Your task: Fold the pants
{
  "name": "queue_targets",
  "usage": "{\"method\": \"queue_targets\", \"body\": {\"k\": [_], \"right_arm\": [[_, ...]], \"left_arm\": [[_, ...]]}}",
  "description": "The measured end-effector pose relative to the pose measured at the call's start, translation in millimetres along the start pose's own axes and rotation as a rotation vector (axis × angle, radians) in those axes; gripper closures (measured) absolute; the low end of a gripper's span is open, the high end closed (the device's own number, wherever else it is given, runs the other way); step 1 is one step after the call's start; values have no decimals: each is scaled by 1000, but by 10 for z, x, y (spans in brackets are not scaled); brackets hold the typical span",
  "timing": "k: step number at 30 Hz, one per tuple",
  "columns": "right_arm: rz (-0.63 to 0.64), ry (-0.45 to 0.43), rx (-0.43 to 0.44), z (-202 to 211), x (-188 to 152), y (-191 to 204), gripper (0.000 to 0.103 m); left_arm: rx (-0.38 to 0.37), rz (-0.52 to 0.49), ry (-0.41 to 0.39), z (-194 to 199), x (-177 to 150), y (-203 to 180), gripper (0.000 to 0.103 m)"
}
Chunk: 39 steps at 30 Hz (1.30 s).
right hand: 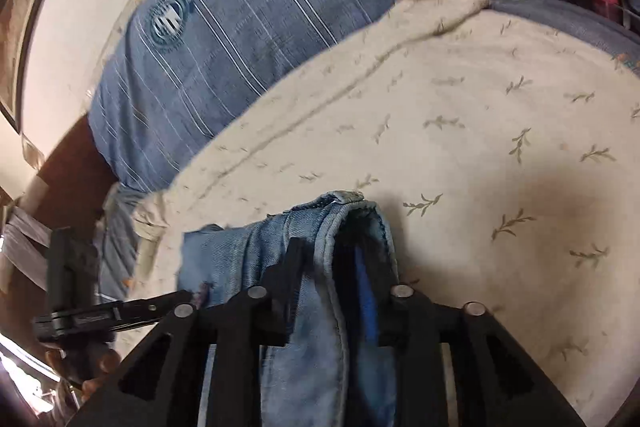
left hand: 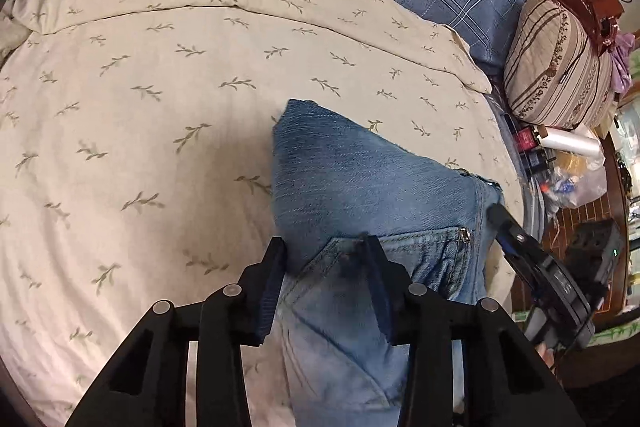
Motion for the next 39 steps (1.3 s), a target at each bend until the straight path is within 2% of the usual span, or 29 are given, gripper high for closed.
{"method": "queue_targets", "body": {"k": [1,2,3,4,5,6,7,8,9,10,11,13,14,16,18,19,20,22,24,26,28,29,33,35,36,37,38,39], "right_arm": [[-5,-5,35,121,-32,51,70],[-25,9,86,240,-99,69,60],[-43,26,124,315,-184,68,44],[-58,51,156,406,-327,51,35],[-61,63,153,412,-394,44,29],[-59,82,142,416,-503,18,29],[-53,112,128,356,-605,23,29],[-42,142,107,285,-751,-15,35],[-25,139,89,251,-819,-28,67],[10,141,69,202,-876,3,80],[38,145,47,191,-910,57,80],[155,74,24,371,-902,281,85],[204,30,22,500,-878,378,85],[224,-9,6,627,-812,383,86],[249,-18,-86,579,-808,227,85],[274,7,-158,436,-854,76,82],[256,56,-183,280,-932,-69,79],[184,38,-139,299,-921,-128,76],[137,41,-93,385,-853,-78,65],[90,20,-26,490,-739,-35,65],[28,-39,20,620,-551,-29,54],[12,-50,27,633,-507,-39,44],[15,-36,21,457,-273,43,43],[93,-49,38,359,-170,198,44],[130,-61,25,319,-165,237,48],[190,-68,-28,224,-159,257,49],[248,-54,-131,65,-154,192,50],[265,-25,-180,-52,-147,105,49]], "left_arm": [[-12,1,-2,94,-43,-16,67],[-30,-5,-10,236,-63,-59,67],[-52,-9,-25,340,-126,-69,64],[-70,-2,-32,423,-221,-64,59],[-96,12,-36,489,-349,-54,54],[-138,33,-27,491,-534,-74,46],[-157,36,-15,459,-636,-80,42],[-168,35,11,384,-748,-98,43],[-161,24,56,270,-865,-125,45],[-159,11,102,186,-969,-175,59],[-150,0,109,176,-1012,-219,60],[-94,-61,51,309,-978,-294,63],[-85,-88,36,356,-962,-330,63],[-58,-101,29,345,-972,-339,62],[-33,-102,57,203,-1034,-306,58],[-27,-98,67,146,-1073,-278,55],[-26,-96,67,124,-1102,-269,55],[-24,-112,49,196,-1103,-315,56],[-20,-125,33,343,-1082,-309,59],[-8,-122,-25,535,-959,-248,59],[13,-94,-87,688,-796,-162,54],[18,-76,-96,697,-740,-143,53],[-43,7,-75,545,-472,-221,53],[-32,-6,-76,430,-356,-292,51],[15,-27,-68,324,-327,-311,51],[60,-41,-60,194,-288,-271,50],[120,-56,-61,95,-267,-243,45],[140,-62,-55,5,-256,-232,42]]}}
Point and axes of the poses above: each gripper's, at about its wrist camera, not at the fingertips, and z roughly against the way its jaws point, y to its left, x to its top, the point moved 8 cm from there along -z, roughly the way its jaws point, and after that the axes turned 11 degrees about -z, right-handed, at the moved point
